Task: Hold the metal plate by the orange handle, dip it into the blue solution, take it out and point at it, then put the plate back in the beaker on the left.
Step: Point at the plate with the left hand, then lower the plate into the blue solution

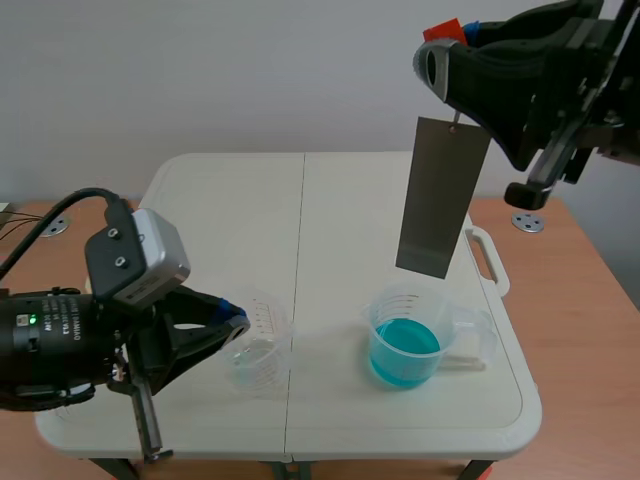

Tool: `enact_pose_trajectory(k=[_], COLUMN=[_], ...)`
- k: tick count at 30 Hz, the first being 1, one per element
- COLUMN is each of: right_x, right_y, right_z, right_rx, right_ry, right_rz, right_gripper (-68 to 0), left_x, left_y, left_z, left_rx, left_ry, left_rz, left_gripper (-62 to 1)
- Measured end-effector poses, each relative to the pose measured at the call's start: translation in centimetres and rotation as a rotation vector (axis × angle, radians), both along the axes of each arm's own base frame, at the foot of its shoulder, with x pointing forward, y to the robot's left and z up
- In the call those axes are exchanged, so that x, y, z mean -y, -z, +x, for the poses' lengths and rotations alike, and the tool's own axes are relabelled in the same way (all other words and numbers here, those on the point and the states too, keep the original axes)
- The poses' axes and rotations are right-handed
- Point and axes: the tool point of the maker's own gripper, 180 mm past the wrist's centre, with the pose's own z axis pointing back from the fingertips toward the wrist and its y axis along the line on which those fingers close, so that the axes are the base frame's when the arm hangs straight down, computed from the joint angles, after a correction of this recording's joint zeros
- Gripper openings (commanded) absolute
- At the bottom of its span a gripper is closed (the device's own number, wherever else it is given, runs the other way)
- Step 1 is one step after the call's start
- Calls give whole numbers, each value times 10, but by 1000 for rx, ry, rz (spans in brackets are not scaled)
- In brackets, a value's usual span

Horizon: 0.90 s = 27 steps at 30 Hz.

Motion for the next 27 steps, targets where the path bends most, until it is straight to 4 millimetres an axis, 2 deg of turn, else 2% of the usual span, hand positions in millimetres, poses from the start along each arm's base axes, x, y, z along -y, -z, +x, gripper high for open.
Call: enact_pose_trajectory(k=[6, 15, 22, 27], right_x=[2, 2, 2, 2], right_y=[1, 2, 3, 4], right_z=[0, 0, 0, 0], right_rx=[0, -3, -6, -8], right_ry=[-3, -1, 0, 0], right_rz=[-18, -22, -27, -29], right_gripper=[-662, -662, -662, -662], left_x=[23, 65, 78, 78], left_y=[-11, -10, -7, -1], left_z=[17, 10, 25, 33], left_rx=[62, 82, 100, 91], left_ry=[3, 57, 20, -4], left_rz=[-2, -4, -10, -8], left_gripper=[-594, -594, -594, -594])
